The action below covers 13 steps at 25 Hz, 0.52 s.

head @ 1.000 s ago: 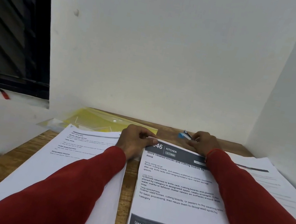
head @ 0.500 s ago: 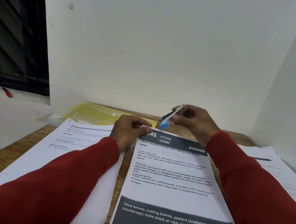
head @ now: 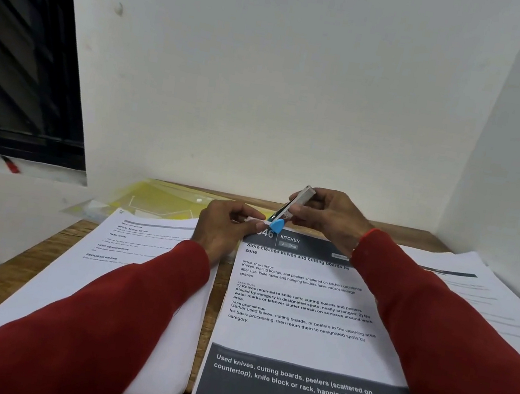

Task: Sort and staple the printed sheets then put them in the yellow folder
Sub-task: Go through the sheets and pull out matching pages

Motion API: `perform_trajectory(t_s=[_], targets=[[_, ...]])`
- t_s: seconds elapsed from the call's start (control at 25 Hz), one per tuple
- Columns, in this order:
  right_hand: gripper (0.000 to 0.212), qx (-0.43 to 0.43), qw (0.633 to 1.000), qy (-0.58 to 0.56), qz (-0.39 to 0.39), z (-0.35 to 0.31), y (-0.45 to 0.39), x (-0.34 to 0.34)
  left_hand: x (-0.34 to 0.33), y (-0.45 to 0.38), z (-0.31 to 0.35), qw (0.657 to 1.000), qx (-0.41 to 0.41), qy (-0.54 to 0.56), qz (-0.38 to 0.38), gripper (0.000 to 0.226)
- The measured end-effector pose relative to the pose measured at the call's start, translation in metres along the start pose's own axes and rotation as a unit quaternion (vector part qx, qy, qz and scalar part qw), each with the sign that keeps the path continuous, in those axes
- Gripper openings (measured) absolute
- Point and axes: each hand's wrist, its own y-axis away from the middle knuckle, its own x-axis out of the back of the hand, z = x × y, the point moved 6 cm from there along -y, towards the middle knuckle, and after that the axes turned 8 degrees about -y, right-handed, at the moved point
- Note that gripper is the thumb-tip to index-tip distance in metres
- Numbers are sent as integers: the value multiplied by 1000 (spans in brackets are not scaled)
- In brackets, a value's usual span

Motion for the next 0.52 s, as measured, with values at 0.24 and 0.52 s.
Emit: perform_trajectory(t_s=[0.24, 0.52], targets=[[27, -10, 997, 67, -27, 3, 4, -9, 0, 1, 3, 1000, -6, -9, 1, 13], [15, -24, 998, 55, 13, 6, 5, -10, -1, 0, 1, 1000, -6, 24, 3, 12]])
